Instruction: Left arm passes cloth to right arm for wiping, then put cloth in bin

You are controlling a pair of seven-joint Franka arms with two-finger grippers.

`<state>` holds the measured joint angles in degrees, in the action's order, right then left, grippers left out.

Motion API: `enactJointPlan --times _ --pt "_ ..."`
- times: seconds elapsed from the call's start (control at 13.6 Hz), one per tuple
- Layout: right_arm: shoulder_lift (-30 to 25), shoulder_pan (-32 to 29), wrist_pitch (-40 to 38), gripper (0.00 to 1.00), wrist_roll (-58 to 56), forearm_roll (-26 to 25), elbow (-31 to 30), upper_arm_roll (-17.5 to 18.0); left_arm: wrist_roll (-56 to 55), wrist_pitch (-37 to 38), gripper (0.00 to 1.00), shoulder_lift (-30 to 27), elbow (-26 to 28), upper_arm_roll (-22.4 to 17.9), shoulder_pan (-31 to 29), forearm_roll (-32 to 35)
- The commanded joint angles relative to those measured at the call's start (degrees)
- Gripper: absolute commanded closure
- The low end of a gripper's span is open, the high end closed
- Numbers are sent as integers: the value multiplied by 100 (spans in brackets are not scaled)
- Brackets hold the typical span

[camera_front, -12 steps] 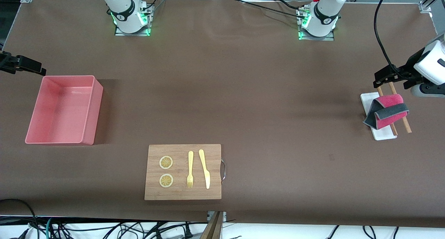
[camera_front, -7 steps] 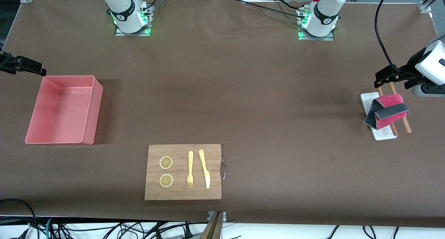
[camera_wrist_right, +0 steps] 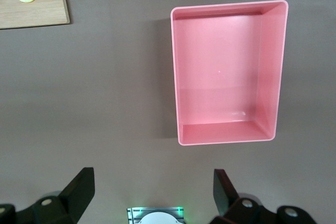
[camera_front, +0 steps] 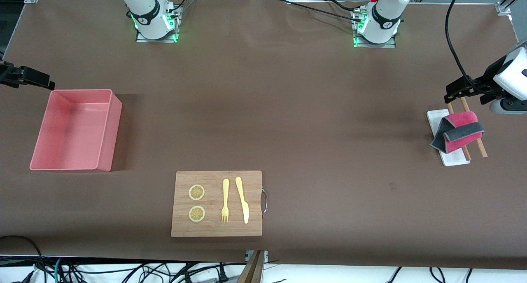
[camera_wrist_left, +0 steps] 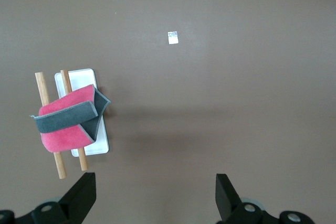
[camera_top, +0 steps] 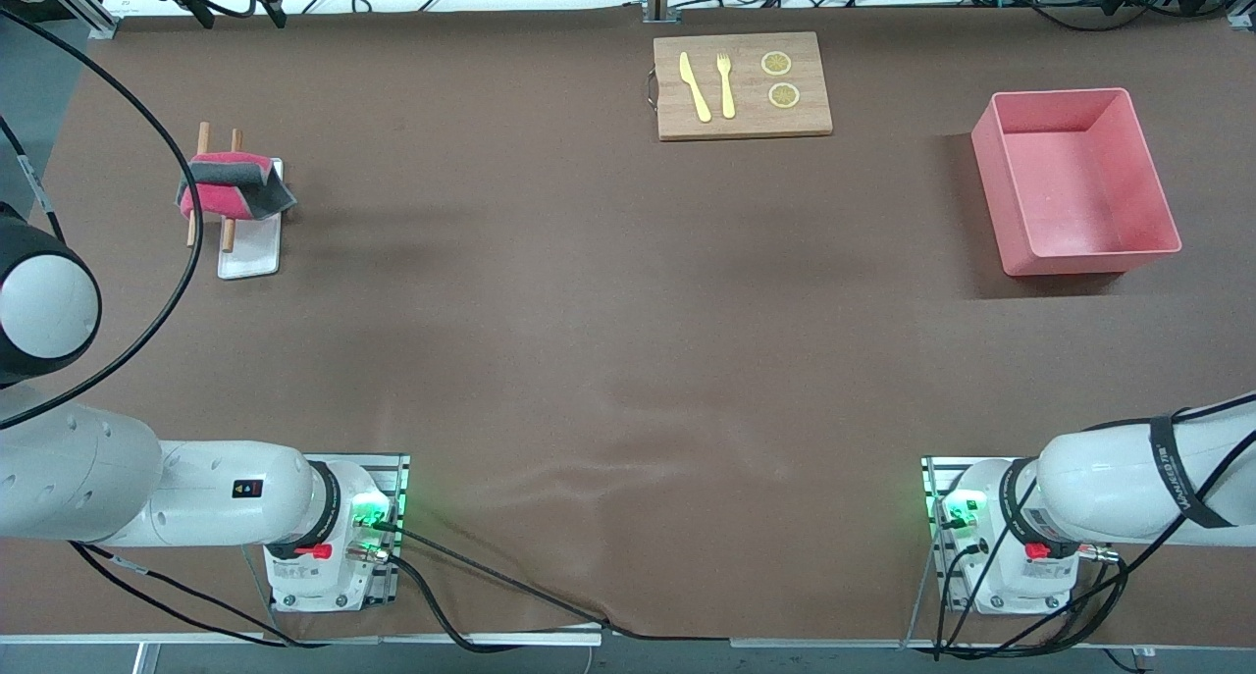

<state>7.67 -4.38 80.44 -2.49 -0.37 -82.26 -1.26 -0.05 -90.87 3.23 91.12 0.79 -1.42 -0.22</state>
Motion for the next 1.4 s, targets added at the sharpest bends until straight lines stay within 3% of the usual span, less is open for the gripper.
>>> enactJointPlan --times 0.0,1.32 --pt "50 -37 -37 0 20 -25 149 29 -48 148 0 28 -51 8 -34 -92" --pt "50 -37 -37 0 38 -16 158 29 49 298 0 143 -42 0 -166 -39"
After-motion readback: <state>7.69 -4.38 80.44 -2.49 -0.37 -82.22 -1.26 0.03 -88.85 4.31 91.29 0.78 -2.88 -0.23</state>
